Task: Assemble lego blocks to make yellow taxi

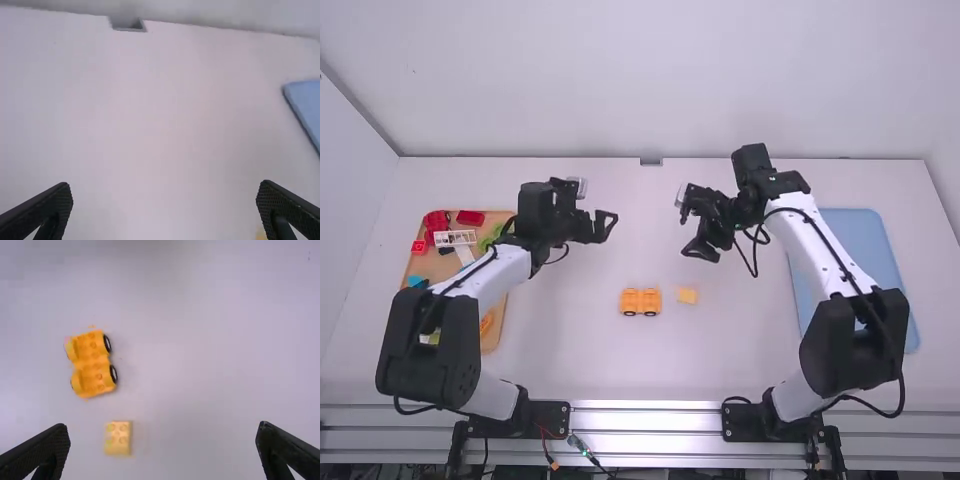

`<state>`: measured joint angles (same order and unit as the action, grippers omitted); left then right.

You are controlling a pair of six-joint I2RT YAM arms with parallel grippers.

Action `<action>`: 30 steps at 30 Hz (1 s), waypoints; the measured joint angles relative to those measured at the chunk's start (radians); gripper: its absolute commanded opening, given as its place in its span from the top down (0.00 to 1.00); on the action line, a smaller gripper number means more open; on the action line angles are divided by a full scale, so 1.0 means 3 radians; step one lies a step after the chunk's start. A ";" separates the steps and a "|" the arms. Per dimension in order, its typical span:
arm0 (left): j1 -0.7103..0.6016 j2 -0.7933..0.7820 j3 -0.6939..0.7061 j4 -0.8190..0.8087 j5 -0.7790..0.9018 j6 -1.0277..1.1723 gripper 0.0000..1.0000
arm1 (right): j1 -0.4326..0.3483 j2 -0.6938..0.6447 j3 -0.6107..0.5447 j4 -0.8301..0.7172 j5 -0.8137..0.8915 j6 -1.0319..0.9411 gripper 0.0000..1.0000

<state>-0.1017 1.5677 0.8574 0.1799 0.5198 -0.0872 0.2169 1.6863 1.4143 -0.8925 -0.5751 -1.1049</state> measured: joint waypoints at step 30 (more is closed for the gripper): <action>-0.0045 0.0001 -0.0693 -0.0239 0.1904 0.3647 0.01 | -0.0262 0.0000 -0.2566 0.3040 -0.0899 0.0062 0.01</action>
<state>-0.1150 1.5681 0.6495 0.1081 1.0908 1.0069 0.1383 1.6863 0.6445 0.0196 -0.8448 -1.0863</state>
